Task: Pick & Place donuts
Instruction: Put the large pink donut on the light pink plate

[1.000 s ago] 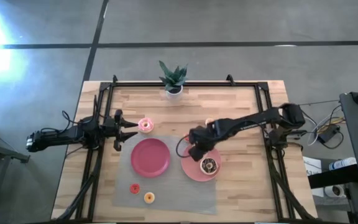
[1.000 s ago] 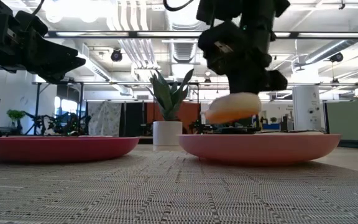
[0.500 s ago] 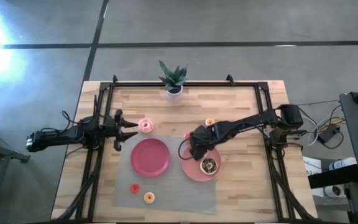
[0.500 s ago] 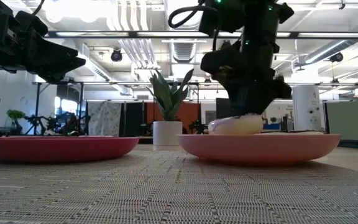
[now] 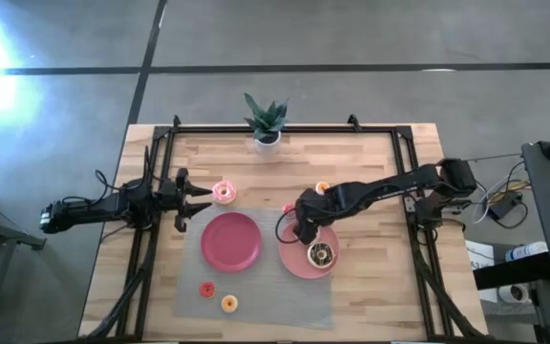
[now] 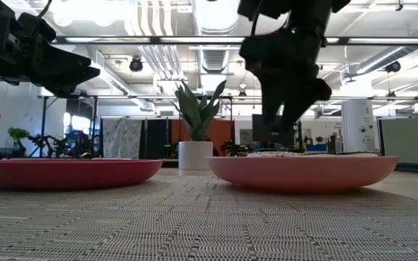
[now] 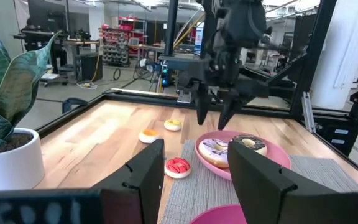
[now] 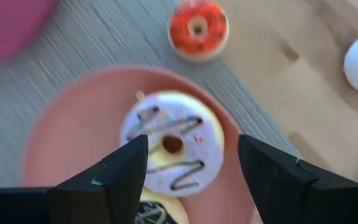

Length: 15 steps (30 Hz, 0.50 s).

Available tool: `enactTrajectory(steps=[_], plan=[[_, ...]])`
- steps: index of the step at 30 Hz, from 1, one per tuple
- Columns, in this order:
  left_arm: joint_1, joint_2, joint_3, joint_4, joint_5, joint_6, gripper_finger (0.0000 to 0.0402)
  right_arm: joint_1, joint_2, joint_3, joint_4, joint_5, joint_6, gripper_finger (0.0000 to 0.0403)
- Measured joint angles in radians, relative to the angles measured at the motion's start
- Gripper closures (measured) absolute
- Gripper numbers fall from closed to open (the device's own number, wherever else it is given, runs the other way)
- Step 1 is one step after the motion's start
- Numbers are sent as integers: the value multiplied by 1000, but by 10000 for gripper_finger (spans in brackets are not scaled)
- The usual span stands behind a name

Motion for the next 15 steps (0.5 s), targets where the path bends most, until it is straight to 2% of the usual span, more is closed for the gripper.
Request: enactTrajectory(steps=[6,8,13,15], plan=[[0,0,0,7,0,-31,250,-58,-30,0,65,1,8,167],[0,0,0,18,2,-186,250,-72,-43,0,85,3,7,167],[0,1,5,19,-20,-742,250,-87,-66,0,138,30,-9,170],[0,1,9,21,-20,-880,250,-87,-67,0,148,65,-20,170]])
